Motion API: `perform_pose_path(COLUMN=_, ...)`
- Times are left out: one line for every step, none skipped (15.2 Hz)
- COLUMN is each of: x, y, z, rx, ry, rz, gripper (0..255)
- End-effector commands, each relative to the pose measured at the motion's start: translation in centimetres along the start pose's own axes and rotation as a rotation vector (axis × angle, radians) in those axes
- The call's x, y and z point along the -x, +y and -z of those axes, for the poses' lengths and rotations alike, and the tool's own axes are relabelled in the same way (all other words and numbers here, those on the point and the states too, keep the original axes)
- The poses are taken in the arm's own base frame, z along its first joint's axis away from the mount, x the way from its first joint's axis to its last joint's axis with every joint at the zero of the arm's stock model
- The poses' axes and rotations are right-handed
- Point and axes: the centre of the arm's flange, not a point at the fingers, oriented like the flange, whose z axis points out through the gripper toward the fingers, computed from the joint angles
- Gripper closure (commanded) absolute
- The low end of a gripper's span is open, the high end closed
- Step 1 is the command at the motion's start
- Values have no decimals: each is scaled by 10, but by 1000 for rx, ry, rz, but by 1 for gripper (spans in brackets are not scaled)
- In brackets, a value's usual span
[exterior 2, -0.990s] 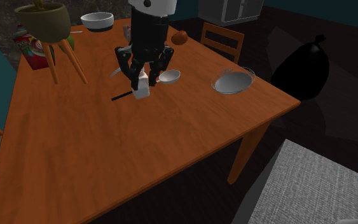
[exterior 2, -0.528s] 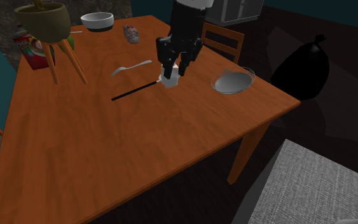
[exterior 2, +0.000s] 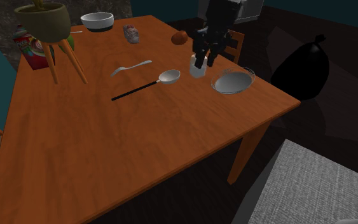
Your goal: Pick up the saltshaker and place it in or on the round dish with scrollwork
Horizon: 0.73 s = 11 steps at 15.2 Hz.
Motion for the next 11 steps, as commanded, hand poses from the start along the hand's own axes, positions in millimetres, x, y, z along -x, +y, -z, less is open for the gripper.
perform_pose_path(x=4, y=28, z=6, rx=0, ry=0, rz=2, gripper=255)
perform_pose_path(x=6, y=41, z=10, rx=0, ry=0, rz=2, gripper=255)
perform_pose_path(x=7, y=54, z=13, rx=0, ry=0, rz=2, gripper=255)
perform_pose_path(x=9, y=66, z=16, rx=0, ry=0, rz=2, gripper=255)
perform_pose_path(x=11, y=79, z=19, rx=0, ry=0, rz=2, gripper=255)
perform_pose_path(x=12, y=92, z=23, rx=0, ry=0, rz=2, gripper=255)
perform_pose_path(x=14, y=104, z=26, rx=0, ry=0, rz=2, gripper=255)
perform_pose_path(x=16, y=117, z=29, rx=0, ry=0, rz=2, gripper=255)
perform_pose_path(x=18, y=130, z=32, rx=0, ry=0, rz=2, gripper=255)
perform_pose_path(x=19, y=142, z=35, rx=0, ry=0, rz=2, gripper=255)
perform_pose_path(x=21, y=155, z=39, rx=0, ry=0, rz=2, gripper=255)
